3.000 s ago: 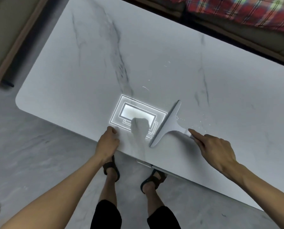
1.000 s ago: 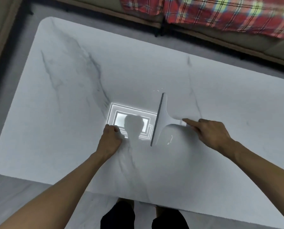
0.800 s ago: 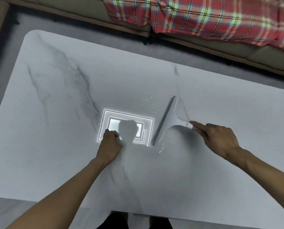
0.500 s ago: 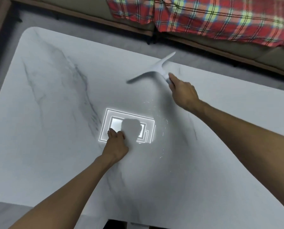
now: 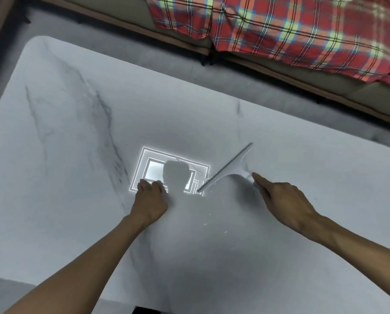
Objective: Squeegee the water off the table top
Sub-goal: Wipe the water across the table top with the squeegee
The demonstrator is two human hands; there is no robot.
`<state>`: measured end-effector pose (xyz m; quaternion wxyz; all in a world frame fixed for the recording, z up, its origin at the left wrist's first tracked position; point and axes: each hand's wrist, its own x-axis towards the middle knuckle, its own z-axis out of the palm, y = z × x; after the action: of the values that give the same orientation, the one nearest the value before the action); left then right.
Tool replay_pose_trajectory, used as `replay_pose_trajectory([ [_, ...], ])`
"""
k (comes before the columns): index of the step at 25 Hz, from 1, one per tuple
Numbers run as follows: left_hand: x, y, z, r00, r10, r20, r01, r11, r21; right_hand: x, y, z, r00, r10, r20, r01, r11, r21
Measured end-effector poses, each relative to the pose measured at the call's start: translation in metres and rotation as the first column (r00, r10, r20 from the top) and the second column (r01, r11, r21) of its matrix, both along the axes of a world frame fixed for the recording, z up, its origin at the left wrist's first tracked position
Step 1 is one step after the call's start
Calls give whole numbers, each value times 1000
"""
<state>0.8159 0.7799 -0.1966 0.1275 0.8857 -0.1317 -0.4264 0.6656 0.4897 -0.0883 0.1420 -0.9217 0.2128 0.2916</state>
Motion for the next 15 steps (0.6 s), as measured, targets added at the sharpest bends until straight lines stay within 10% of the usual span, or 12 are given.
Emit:
replay_pose_trajectory([
  [9, 9, -27, -1, 999, -1, -50, 4, 998, 62, 221, -1, -56, 944, -238, 227, 203, 965, 168],
  [15, 9, -25, 6, 996, -12, -85, 18, 998, 65, 144, 44, -67, 969, -5, 247, -43, 981, 188],
])
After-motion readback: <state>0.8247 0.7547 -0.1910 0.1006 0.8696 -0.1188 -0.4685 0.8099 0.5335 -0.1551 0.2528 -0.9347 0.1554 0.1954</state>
